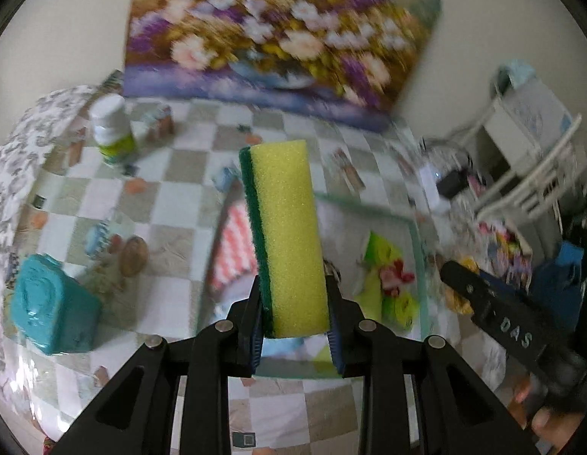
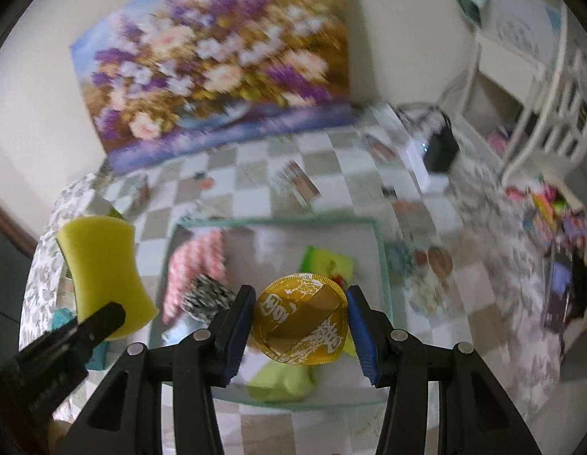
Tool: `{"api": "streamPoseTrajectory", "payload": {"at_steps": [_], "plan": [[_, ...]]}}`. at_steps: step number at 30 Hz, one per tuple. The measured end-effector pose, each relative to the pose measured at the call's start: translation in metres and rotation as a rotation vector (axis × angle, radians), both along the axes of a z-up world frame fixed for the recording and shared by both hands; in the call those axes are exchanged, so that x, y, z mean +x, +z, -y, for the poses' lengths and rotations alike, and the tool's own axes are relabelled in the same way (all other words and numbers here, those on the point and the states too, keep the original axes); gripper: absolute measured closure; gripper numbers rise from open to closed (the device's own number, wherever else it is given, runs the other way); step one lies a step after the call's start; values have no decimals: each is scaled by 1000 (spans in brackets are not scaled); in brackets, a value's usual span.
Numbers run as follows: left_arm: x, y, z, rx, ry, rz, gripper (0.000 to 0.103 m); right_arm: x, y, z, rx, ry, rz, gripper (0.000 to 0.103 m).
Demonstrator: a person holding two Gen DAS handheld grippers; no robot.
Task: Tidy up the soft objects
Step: 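Carry the sponge with the left tool while the right tool carries the yellow packet to the tray, then release the sponge from the left tool while the right tool drops the yellow packet in the tray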
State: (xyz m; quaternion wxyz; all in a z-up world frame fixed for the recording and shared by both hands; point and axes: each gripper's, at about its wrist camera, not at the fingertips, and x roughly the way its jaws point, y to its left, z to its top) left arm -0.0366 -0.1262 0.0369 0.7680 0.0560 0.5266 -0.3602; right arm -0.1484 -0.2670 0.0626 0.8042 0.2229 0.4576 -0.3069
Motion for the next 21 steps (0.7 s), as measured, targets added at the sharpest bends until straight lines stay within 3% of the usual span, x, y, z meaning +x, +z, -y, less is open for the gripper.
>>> {"api": "streamPoseTrajectory", "payload": {"at_steps": [4,11,16,21], "plan": [[-10,-28,15,21,-58,-98,74,-6,-30,5,66,-25,-75,51],[-17,-62,26,63,-106,-183,73,-8,-85,5,167,-33,-209,51],[-7,-88,15,78,-48,-298,72,-10,-110,5,211,-45,-265,50],[-1,-103,4,81,-2,-372,63,-13,-121,4,221,-59,-289,49]]}}
